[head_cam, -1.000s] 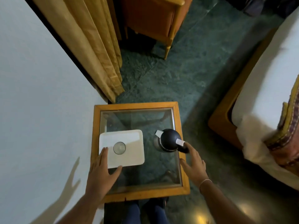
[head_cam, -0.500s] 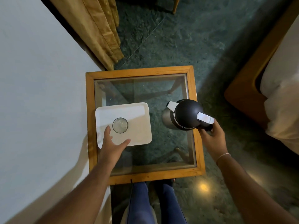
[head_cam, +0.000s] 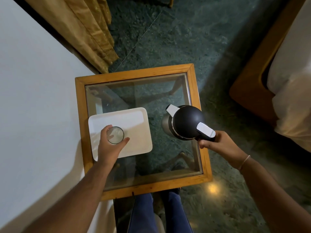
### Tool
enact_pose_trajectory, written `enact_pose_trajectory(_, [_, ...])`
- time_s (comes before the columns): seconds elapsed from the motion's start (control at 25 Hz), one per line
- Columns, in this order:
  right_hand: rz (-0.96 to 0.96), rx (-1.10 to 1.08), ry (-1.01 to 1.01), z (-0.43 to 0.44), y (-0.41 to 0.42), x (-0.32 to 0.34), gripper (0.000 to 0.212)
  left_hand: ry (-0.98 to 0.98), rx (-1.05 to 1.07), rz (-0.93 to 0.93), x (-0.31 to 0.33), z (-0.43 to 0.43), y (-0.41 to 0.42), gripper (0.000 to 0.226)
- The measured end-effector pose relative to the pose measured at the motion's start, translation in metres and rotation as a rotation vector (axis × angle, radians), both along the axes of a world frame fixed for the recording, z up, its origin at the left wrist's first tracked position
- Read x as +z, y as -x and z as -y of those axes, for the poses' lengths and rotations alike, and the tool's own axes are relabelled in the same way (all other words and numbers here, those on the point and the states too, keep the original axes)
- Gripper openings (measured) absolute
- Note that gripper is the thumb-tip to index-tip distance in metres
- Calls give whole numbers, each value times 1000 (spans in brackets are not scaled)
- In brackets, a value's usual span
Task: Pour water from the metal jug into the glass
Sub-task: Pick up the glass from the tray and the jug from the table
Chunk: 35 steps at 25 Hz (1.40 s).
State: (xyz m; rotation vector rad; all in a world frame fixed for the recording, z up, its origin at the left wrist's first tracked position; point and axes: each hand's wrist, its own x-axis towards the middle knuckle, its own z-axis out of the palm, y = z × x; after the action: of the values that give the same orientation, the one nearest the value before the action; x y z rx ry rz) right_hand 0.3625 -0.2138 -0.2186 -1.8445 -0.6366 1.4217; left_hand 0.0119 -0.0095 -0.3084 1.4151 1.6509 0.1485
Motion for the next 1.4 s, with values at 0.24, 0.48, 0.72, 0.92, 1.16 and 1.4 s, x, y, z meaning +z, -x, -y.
enact_pose_trajectory(0.24, [-50, 64, -96, -7, 4, 0, 71, 8, 6, -13, -17, 0, 5, 84])
enact_pose_trajectory(0.48, [-71, -175, -136, -13, 30, 0, 61, -3, -27, -32, -15, -2, 5, 77])
enact_pose_trajectory(0.72, [-78, -401, -220, -41, 50, 8, 56, 0, -46, -6, 6, -5, 7, 78])
enact_pose_trajectory(0.92, [-85, -366, -230, -62, 49, 38, 66, -53, 7, 53, 43, -13, 8, 76])
enact_pose_trajectory(1.16, [-97, -383, -262, -77, 54, 126, 70, -111, -51, 122, 123, -21, -2, 70])
enact_pose_trajectory(1.4, [-59, -477, -138, -80, 46, 255, 58, -197, -188, 199, 249, -32, -14, 77])
